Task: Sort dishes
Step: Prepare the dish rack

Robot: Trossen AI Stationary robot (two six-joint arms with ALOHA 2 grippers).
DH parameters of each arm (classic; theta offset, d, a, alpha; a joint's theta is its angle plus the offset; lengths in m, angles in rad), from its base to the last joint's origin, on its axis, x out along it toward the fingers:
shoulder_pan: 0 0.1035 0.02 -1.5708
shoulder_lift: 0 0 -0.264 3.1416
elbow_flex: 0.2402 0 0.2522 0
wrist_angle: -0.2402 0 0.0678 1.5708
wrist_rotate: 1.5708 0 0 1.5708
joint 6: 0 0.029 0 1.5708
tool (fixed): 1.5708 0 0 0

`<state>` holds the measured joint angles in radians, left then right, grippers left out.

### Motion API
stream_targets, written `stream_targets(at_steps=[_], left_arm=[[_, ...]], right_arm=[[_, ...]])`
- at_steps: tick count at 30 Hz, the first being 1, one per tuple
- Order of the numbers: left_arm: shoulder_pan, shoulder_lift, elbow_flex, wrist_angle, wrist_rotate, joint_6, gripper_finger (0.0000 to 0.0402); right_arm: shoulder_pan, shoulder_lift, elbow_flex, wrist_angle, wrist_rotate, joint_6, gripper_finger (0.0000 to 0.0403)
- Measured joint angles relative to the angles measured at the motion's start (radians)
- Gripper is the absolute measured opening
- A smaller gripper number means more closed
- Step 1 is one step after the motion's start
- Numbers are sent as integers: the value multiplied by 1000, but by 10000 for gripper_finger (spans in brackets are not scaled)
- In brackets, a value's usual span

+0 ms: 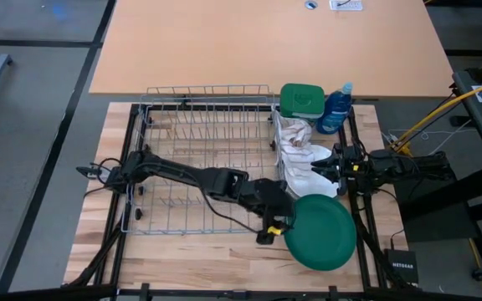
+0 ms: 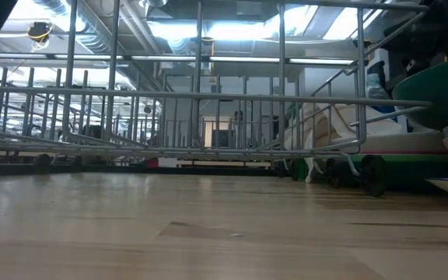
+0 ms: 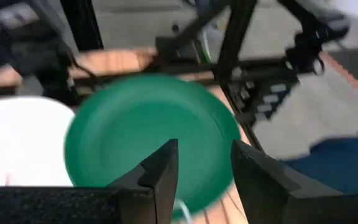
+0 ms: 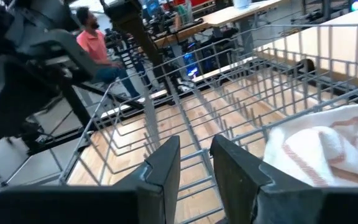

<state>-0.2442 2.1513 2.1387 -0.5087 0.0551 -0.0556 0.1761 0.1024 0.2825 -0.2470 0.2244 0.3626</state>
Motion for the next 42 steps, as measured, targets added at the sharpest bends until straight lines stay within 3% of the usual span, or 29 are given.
stream_targets(at_steps=[8,15,22,33,42], left_arm=[[-53,0,97,-387,-3,-176,139],[-98,0,98,-576,-3,-262,139],[-124,0,94,-734,-98,-287,139],[-135,2,92,-794,-127,-368,139],[-150,89,92,-868,-155,-371,139]], right_arm=[[0,0,0,-20,-113,0,99],[0,0,0,-46,-113,0,99],[0,0,0,-48,-113,7,99],[0,0,0,-48,-113,8,99],[0,0,0,-48,-113,8,99]])
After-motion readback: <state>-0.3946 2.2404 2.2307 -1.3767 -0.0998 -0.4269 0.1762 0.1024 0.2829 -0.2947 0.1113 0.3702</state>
